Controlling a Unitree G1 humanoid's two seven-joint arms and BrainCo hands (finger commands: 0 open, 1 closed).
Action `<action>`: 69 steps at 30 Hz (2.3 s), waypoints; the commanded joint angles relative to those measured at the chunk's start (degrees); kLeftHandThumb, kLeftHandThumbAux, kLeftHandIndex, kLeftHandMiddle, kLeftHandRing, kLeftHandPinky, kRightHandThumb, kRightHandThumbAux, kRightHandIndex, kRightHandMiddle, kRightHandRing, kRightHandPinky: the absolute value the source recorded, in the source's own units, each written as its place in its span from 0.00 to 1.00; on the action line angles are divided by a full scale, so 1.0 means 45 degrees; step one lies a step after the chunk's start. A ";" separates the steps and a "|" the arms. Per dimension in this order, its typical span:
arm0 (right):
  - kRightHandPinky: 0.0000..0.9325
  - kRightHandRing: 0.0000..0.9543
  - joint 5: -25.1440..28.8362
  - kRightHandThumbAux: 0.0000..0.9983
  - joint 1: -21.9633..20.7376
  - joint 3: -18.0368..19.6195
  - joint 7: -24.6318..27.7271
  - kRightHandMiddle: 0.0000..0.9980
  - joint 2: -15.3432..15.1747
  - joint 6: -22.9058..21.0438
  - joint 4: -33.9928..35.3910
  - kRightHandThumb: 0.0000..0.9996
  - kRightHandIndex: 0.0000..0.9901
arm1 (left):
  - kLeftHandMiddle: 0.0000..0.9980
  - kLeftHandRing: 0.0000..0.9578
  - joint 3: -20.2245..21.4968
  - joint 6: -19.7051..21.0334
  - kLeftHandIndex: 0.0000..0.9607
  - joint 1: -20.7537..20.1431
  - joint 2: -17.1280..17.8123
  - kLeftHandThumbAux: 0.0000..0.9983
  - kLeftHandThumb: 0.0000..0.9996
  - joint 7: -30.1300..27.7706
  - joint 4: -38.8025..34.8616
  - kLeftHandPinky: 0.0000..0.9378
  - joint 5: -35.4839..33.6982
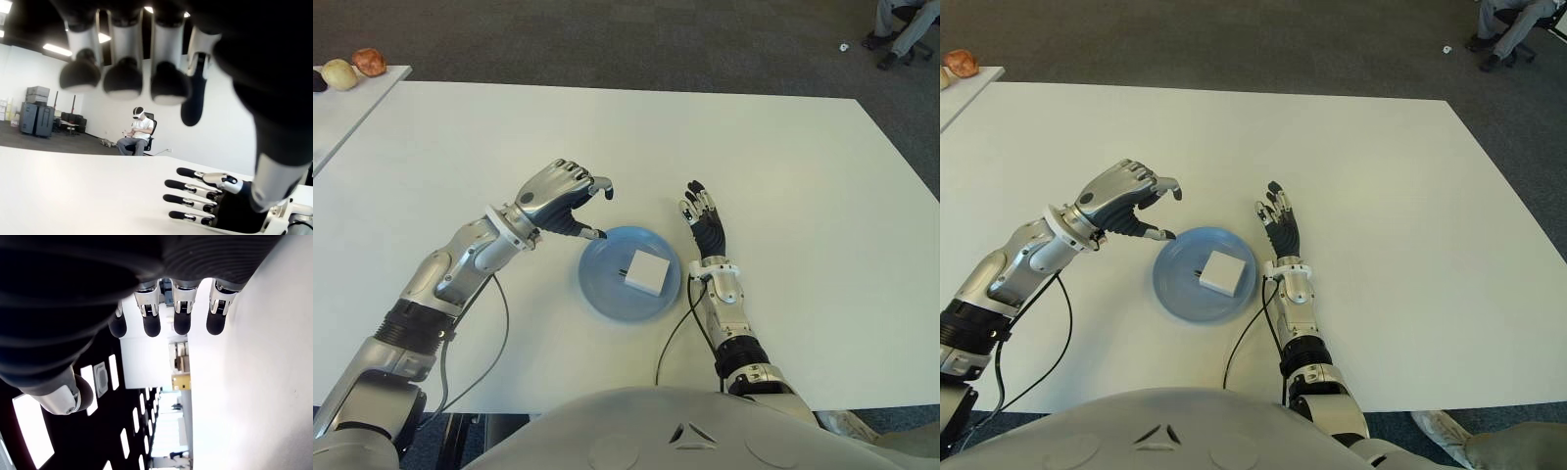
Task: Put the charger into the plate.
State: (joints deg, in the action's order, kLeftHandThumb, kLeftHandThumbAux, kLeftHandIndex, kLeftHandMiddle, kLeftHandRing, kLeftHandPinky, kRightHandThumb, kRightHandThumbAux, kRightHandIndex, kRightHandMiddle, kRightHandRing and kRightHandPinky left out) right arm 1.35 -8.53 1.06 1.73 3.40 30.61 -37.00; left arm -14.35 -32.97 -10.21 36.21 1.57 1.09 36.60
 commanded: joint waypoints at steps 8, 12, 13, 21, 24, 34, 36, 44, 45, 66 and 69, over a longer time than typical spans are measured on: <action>0.07 0.05 -0.0098 0.53 0.0571 -0.0082 -0.0263 0.06 0.0263 -0.0394 -0.0214 0.00 0.03 | 0.85 0.88 -0.0035 -0.0065 0.46 0.0086 -0.0225 0.70 0.75 -0.0058 0.0265 0.85 0.0403; 0.07 0.05 -0.0106 0.53 0.0582 -0.0112 -0.0309 0.06 0.0251 -0.0423 -0.0187 0.00 0.03 | 0.75 0.79 -0.0002 -0.0006 0.45 0.0082 -0.0204 0.69 0.74 -0.0138 0.0334 0.78 0.0431; 0.07 0.05 -0.0105 0.52 0.0585 -0.0121 -0.0308 0.06 0.0246 -0.0430 -0.0183 0.00 0.03 | 0.71 0.75 -0.0017 0.0097 0.45 0.0168 0.0066 0.69 0.73 -0.0597 0.0478 0.74 0.0283; 0.06 0.05 -0.0089 0.53 0.0594 -0.0166 -0.0330 0.06 0.0234 -0.0409 -0.0196 0.00 0.03 | 0.05 0.04 0.0212 0.1305 0.03 0.0859 0.0493 0.39 0.26 -0.2925 0.0242 0.04 -0.1193; 0.06 0.05 -0.0150 0.53 0.0601 -0.0182 -0.0413 0.06 0.0212 -0.0387 -0.0187 0.00 0.03 | 0.02 0.01 0.0528 0.2643 0.01 0.1181 0.0021 0.37 0.19 -0.3863 -0.0310 0.01 -0.2631; 0.05 0.05 -0.0278 0.52 0.0594 -0.0241 -0.0512 0.06 0.0103 -0.0396 -0.0226 0.00 0.04 | 0.00 0.00 0.1634 0.6177 0.00 0.1835 -0.1677 0.39 0.10 -0.4620 -0.1446 0.00 -0.5561; 0.06 0.05 -0.0304 0.52 0.0597 -0.0251 -0.0527 0.06 0.0095 -0.0371 -0.0227 0.00 0.04 | 0.00 0.00 0.1775 0.6483 0.00 0.1881 -0.1961 0.40 0.10 -0.4508 -0.1537 0.00 -0.5829; 0.05 0.05 -0.0370 0.53 0.0582 -0.0264 -0.0583 0.06 0.0087 -0.0371 -0.0287 0.00 0.05 | 0.00 0.00 0.2495 0.6319 0.00 0.2245 -0.2730 0.44 0.07 -0.3730 -0.1337 0.00 -0.6106; 0.05 0.05 -0.0364 0.53 0.0577 -0.0258 -0.0581 0.06 0.0082 -0.0405 -0.0289 0.00 0.05 | 0.00 0.00 0.2626 0.6189 0.00 0.2358 -0.2786 0.44 0.07 -0.3562 -0.1245 0.00 -0.6086; 0.06 0.05 0.0079 0.55 0.0384 -0.0088 -0.0085 0.06 0.0125 -0.0524 -0.0647 0.00 0.03 | 0.00 0.00 0.4060 0.3914 0.00 0.5202 -0.4480 0.45 0.00 -0.1087 -0.0337 0.00 -0.6322; 0.06 0.05 0.0145 0.55 0.0313 -0.0040 -0.0005 0.06 0.0102 -0.0496 -0.0784 0.00 0.03 | 0.00 0.00 0.4163 0.3537 0.00 0.5503 -0.4765 0.46 0.00 -0.0814 -0.0290 0.00 -0.6432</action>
State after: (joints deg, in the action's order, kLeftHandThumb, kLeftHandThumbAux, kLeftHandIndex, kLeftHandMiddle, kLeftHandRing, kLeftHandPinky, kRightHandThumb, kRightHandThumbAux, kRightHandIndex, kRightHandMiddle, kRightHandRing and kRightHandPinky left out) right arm 1.29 -8.64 0.38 1.36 3.38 30.56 -37.94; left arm 3.80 -15.82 12.71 16.07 -3.44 -0.12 7.89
